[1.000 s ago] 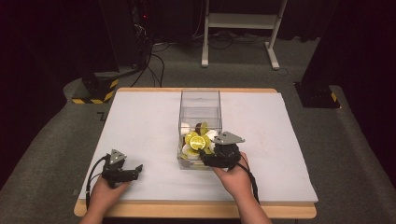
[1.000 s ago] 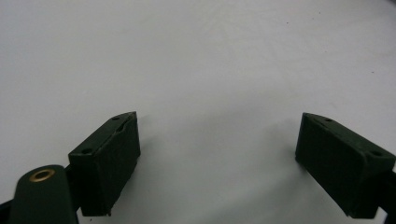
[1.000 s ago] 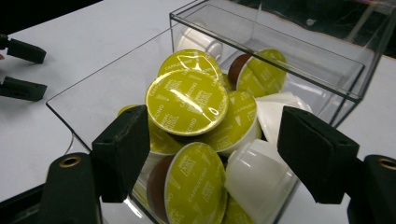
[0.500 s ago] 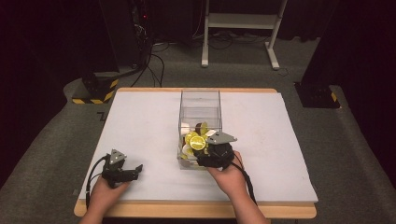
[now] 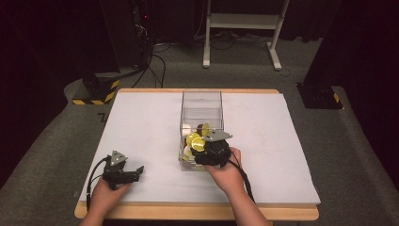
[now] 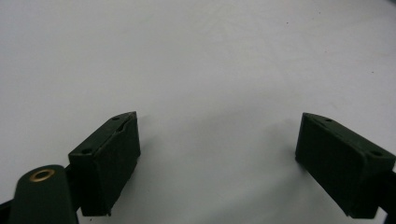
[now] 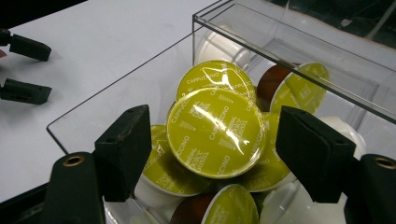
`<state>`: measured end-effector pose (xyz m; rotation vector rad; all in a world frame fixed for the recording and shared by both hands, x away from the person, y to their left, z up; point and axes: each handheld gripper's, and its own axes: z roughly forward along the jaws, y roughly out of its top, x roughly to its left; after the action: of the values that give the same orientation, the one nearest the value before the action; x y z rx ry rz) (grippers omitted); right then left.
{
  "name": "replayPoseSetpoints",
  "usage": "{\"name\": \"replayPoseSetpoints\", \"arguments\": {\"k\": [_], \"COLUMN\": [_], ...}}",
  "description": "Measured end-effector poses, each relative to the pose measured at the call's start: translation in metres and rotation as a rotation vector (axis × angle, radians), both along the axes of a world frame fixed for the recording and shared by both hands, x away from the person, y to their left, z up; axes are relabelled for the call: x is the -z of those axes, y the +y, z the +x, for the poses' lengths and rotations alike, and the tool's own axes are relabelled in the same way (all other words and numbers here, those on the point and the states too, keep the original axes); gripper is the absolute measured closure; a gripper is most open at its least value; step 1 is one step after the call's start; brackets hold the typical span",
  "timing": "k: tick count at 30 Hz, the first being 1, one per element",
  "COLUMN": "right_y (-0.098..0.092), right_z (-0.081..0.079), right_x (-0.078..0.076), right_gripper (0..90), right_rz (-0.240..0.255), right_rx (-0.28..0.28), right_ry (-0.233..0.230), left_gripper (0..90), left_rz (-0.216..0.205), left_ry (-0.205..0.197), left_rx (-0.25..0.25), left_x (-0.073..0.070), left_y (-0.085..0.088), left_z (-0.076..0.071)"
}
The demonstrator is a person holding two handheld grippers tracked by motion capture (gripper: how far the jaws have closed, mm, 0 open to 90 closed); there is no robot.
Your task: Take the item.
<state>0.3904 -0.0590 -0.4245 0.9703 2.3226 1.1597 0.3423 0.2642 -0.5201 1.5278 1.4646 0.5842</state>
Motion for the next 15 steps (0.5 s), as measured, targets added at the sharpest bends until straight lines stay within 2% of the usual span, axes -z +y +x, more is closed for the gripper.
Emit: {"name": "replayPoseSetpoints", "arguments": {"k": [6, 11, 15], "right_y": [0.0038, 0.0054, 0.006], "right_z": [0.0047, 0.007, 0.008], "right_x": [0.0006, 0.0034, 0.0047], "right_gripper": [27.9, 31.0, 34.4], "right_rz": [-0.018, -0.04, -0.052], "right_rx": [-0.002, 0.006, 0.004], "right_ry": [0.013, 0.038, 0.04], "left_gripper": [14.0, 14.0, 14.0], "left_rz": [-0.007, -0.004, -0.007], "left_ry": [-0.004, -0.003, -0.004], "left_rx": [-0.006, -0.004, -0.006], "left_x": [0.0001, 0.0001, 0.0001], "left_y": [-0.0005, -0.0003, -0.0006], "left_z": [0.0003, 0.0002, 0.0003]}}
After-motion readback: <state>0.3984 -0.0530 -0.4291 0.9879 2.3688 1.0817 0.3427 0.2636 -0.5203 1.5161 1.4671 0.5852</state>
